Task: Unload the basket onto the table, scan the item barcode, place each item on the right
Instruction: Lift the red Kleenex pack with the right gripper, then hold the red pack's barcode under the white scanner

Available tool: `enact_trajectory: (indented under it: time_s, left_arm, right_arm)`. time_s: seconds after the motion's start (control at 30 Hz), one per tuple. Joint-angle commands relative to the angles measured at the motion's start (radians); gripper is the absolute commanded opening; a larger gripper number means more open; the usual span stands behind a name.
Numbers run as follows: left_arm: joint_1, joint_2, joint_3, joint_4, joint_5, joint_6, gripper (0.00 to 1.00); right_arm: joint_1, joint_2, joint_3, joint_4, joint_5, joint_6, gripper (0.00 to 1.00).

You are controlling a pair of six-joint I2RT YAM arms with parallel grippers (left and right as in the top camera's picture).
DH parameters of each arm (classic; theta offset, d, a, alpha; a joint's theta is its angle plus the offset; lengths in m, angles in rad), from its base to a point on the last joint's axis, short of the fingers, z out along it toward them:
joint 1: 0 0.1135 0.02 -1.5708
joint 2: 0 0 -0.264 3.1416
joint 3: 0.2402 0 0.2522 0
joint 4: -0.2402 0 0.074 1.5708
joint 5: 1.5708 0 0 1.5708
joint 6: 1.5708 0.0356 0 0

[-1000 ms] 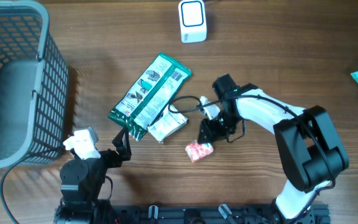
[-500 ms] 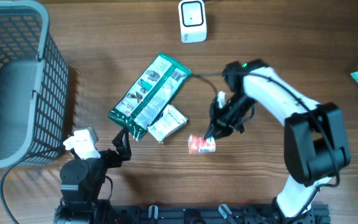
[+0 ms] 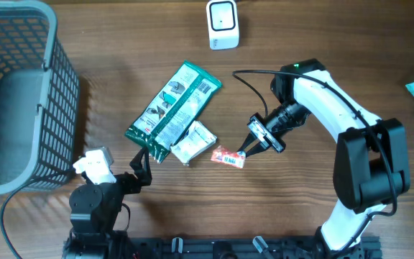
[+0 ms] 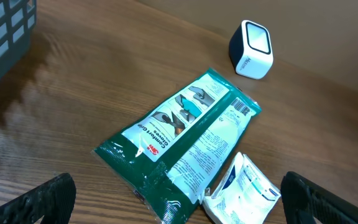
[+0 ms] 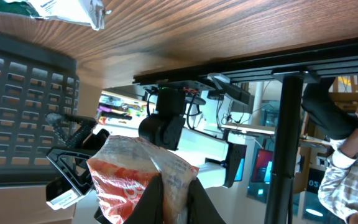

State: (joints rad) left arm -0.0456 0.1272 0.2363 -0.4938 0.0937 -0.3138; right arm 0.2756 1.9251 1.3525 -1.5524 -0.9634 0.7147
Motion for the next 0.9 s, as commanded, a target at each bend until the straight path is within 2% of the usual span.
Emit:
enact_trajectory:
  time_s: [0.0, 0.2, 0.3, 0.53, 0.63, 0.87]
  left_arm:
    - [0.005, -0.003, -0.004, 0.003, -0.013, -0.009, 1.00]
    - [0.005, -0.003, -0.004, 0.003, -0.013, -0.009, 1.00]
    - [0.005, -0.003, -0.004, 0.003, -0.013, -0.009, 1.00]
    - [0.005, -0.003, -0.004, 0.003, -0.013, -0.009, 1.00]
    - [0.005, -0.003, -0.004, 0.003, -0.013, -0.009, 1.00]
    - [0.005, -0.003, -0.004, 0.003, -0.013, -0.009, 1.00]
  right_arm:
    - [0.000, 0.006, 0.010, -0.005, -0.032, 0.018, 0.04]
    - [0.000, 0.006, 0.010, 0.021, -0.021, 0.018, 0.04]
    - [0.000, 0.006, 0.010, 0.209, -0.021, -0.002, 0.04]
    - [-0.002, 0.006, 0.010, 0.772, -0.021, -0.214, 0.04]
    - [-0.002, 0.006, 0.010, 0.987, -0.023, -0.165, 0.04]
    - [-0.001, 0.006, 0.010, 1.338, 0.014, -0.079, 0.04]
